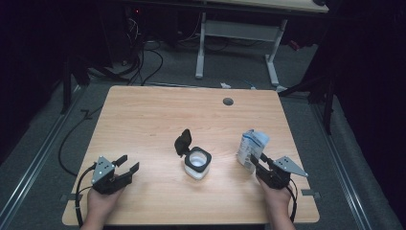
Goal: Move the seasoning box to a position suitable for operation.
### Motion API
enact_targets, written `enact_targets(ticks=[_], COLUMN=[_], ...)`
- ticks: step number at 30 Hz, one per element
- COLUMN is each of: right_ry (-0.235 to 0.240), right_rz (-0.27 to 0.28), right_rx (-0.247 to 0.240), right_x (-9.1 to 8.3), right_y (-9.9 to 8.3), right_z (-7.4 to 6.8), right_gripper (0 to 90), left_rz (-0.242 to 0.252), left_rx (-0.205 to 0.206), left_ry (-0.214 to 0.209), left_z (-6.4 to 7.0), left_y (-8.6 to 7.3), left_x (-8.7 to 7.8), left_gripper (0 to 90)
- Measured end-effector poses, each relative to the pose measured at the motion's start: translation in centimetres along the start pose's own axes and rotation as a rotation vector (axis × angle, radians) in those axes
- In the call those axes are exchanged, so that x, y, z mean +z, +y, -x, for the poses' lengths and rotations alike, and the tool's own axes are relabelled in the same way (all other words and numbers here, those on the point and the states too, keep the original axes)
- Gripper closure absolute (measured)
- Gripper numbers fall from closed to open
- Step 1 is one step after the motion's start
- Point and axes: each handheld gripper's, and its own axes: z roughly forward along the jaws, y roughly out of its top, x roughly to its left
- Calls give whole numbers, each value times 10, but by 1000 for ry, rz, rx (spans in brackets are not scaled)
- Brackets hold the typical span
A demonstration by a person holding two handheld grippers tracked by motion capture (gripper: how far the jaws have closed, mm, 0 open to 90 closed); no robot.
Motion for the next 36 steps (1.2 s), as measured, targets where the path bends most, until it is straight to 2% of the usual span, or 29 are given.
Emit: enact_targets(ticks=[10,14,24,29,36], right_ry=[-26,-38,-62,-50,-35], right_rz=[-34,-58,-75,-75,-73], right_rx=[-20,-33,-49,-62,-58], right_x=[-8,-15,-36,-45,-45], right_y=[-4,-8,-21,-26,-27], right_z=[-8,-13,-24,-30,-36], right_gripper=[550,529,507,509,513], left_rz=[-10,-14,-31,-43,-55], left_rx=[2,0,7,11,11], left_ry=[2,-2,4,4,-3], left_z=[1,2,5,7,10], left_y=[-1,-2,-3,-6,-8], left_x=[1,1,3,4,6], left_gripper=[428,430,430,435,437])
